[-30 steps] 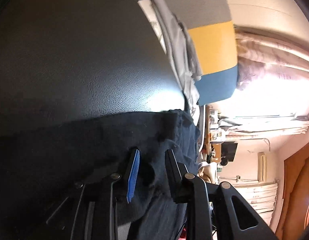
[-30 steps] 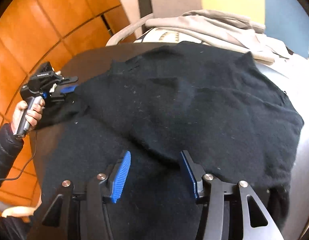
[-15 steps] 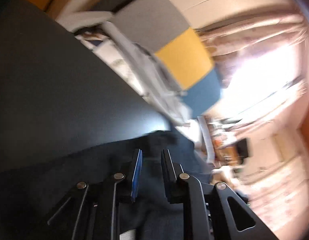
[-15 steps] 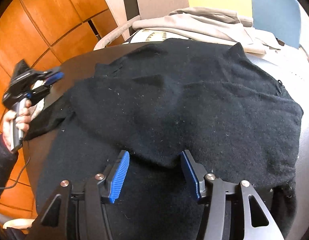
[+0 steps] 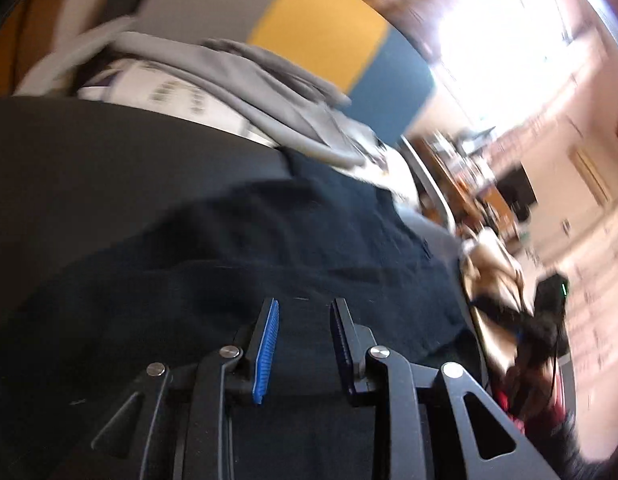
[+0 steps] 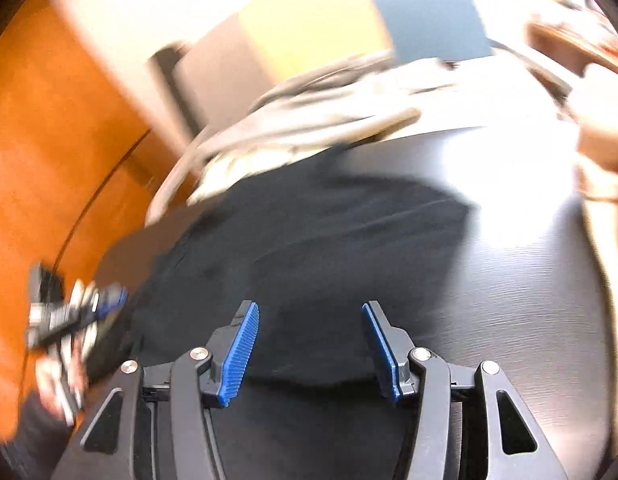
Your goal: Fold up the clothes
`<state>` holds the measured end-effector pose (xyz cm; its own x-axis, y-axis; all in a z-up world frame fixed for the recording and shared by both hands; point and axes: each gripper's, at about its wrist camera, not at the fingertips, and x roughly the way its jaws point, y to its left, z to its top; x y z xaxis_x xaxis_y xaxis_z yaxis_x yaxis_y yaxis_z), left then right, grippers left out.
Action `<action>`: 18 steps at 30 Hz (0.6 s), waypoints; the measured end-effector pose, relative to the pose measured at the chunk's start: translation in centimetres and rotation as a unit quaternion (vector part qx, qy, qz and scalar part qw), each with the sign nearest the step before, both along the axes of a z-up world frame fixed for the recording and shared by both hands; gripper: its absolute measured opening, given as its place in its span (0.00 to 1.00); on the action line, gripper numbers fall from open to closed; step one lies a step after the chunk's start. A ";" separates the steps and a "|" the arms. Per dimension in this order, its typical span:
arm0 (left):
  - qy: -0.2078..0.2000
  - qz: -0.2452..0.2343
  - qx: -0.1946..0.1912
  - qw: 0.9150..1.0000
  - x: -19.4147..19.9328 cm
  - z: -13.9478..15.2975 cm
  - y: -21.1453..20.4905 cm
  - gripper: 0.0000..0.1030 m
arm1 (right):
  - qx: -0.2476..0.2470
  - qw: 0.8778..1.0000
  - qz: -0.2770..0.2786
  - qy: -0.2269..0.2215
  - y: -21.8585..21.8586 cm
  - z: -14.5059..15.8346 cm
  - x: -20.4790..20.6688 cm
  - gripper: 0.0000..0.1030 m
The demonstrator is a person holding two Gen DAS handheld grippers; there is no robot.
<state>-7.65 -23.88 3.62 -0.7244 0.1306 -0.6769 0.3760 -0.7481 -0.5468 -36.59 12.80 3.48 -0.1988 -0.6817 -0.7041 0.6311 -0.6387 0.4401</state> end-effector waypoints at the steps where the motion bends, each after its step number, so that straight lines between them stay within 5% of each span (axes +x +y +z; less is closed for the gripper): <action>1: -0.004 -0.012 -0.003 1.000 -1.1 -0.2 0.8 0.26 | 0.000 1.000 -0.021 -0.005 0.8 -0.2 -1.4 0.54; 6: -0.026 -0.034 -0.011 0.999 -4.6 -1.4 2.6 0.26 | -0.008 0.997 -0.064 -0.043 1.7 -2.1 -6.9 0.54; 10: -0.035 -0.039 -0.027 0.998 -5.7 -1.6 2.9 0.26 | 0.009 0.997 -0.052 -0.062 -1.9 -4.1 -8.6 0.51; 12: -0.036 -0.041 -0.036 0.998 -6.0 -1.7 2.9 0.26 | 0.040 0.997 -0.040 -0.047 -3.6 -4.7 -8.6 0.33; 13: -0.037 -0.044 -0.047 0.997 -6.3 -1.7 3.2 0.26 | 0.050 0.997 -0.031 -0.042 -4.2 -4.7 -8.6 0.09; 18: -0.056 -0.055 -0.120 0.990 -7.0 -2.0 4.4 0.26 | 0.127 0.987 -0.010 0.101 -4.9 -1.7 -6.2 0.10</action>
<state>-14.63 -19.49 1.65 -0.6330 0.0303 -0.7735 0.3336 -0.8910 -0.3079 -42.83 7.86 1.80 -0.3651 -0.4830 -0.7959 0.6754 -0.7258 0.1306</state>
